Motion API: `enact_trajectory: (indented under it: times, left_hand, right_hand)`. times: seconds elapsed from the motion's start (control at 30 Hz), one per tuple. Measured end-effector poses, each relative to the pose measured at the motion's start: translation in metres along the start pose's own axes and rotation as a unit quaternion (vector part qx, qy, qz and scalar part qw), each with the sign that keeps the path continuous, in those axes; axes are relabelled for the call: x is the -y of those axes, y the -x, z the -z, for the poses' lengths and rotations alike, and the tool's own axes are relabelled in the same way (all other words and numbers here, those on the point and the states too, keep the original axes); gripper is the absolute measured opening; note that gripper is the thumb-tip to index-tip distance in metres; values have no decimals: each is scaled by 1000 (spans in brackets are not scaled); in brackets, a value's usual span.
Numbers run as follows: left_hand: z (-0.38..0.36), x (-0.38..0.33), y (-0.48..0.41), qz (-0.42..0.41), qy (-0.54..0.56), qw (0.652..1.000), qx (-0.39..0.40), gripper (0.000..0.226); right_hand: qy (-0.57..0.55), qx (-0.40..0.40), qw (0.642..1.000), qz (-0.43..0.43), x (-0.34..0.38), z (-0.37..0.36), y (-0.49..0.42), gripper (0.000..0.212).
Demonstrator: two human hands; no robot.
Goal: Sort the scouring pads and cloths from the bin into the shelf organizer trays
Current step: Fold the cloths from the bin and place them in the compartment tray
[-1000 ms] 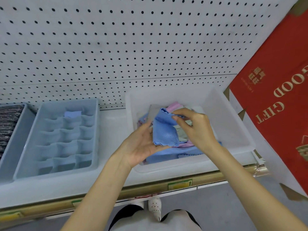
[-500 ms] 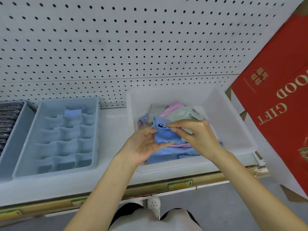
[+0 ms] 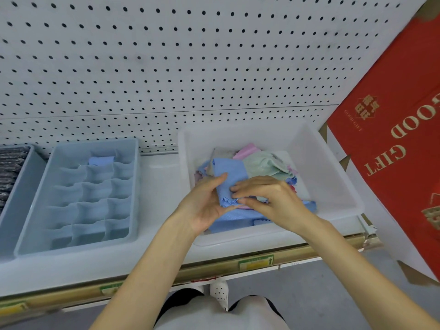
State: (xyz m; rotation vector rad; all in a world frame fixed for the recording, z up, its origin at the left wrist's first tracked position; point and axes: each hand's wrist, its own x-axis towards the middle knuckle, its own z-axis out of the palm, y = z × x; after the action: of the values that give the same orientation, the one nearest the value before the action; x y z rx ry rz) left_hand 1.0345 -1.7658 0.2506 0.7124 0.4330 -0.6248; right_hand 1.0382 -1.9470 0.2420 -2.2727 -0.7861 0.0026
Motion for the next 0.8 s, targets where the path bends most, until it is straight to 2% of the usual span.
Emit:
enact_trajectory:
  times: [0.13, 0.2, 0.27, 0.33, 0.4, 0.47, 0.53, 0.7, 0.8]
  left_hand:
    - [2, 1, -2, -25, -15, 1000, -7, 35]
    - [2, 0, 0, -40, -38, 998, -5, 33]
    - [1, 0, 2, -56, -49, 997, 2, 34]
    - [-1, 0, 5, -70, -55, 996, 13, 35]
    - [-4, -1, 8, -84, -61, 994, 23, 36]
    - [-7, -3, 11, -96, -67, 993, 29, 36]
    - [-9, -3, 13, -100, -76, 991, 34, 36]
    - [-10, -1, 21, -118, -136, 983, 43, 34]
    - [-10, 4, 23, -191, -175, 966, -13, 47]
  right_hand:
    - [-11, -1, 1000, -13, 0, -2, 1, 28]
    - [-51, -3, 997, -59, 1, -3, 1, 19]
    - [-144, -20, 980, -134, 8, -2, 0, 14]
    - [-268, -55, 945, -181, 14, 1, 1, 10]
    - [-314, -46, 931, -179, 14, 4, 3, 25]
    - [-282, 0, 948, -150, 9, 2, 6, 47]
    - [-290, 16, 949, -125, 4, -1, 6, 54]
    - [-318, -77, 939, -101, 1, -2, 0, 26]
    - [-388, -125, 904, -131, 4, 1, -1, 18]
